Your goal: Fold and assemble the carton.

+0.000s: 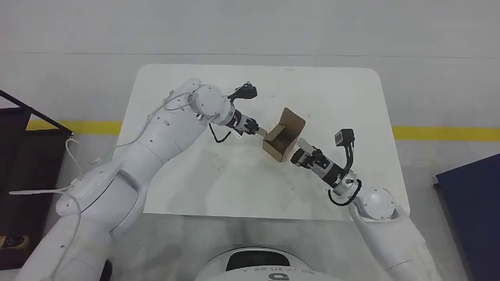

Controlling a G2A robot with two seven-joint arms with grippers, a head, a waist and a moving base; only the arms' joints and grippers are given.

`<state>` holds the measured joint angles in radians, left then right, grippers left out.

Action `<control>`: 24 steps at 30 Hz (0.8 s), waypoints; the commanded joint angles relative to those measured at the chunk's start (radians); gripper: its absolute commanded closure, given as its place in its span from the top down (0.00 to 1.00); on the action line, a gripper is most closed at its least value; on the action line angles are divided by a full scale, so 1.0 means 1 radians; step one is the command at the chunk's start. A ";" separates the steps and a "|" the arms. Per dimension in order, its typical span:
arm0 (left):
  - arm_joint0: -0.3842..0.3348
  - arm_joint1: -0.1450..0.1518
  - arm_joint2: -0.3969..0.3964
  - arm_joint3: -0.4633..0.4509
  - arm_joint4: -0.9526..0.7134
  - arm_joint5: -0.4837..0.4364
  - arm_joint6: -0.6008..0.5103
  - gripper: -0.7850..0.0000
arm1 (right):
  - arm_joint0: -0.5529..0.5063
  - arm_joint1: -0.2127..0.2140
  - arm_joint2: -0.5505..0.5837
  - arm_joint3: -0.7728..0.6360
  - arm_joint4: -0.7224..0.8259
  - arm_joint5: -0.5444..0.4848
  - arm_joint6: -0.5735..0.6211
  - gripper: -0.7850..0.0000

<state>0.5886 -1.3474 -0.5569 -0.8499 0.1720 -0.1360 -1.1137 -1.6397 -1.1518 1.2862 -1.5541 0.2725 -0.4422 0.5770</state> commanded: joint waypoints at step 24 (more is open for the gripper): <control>-0.068 -0.103 0.031 0.152 -0.136 -0.223 -0.044 0.36 | -0.053 0.011 0.051 -0.040 -0.012 0.020 -0.025 1.00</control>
<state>0.5239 -1.4458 -0.5282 -0.7052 0.0392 -0.3524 -1.1558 -1.6913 -1.1416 1.3353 -1.5922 0.2613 -0.4221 0.5527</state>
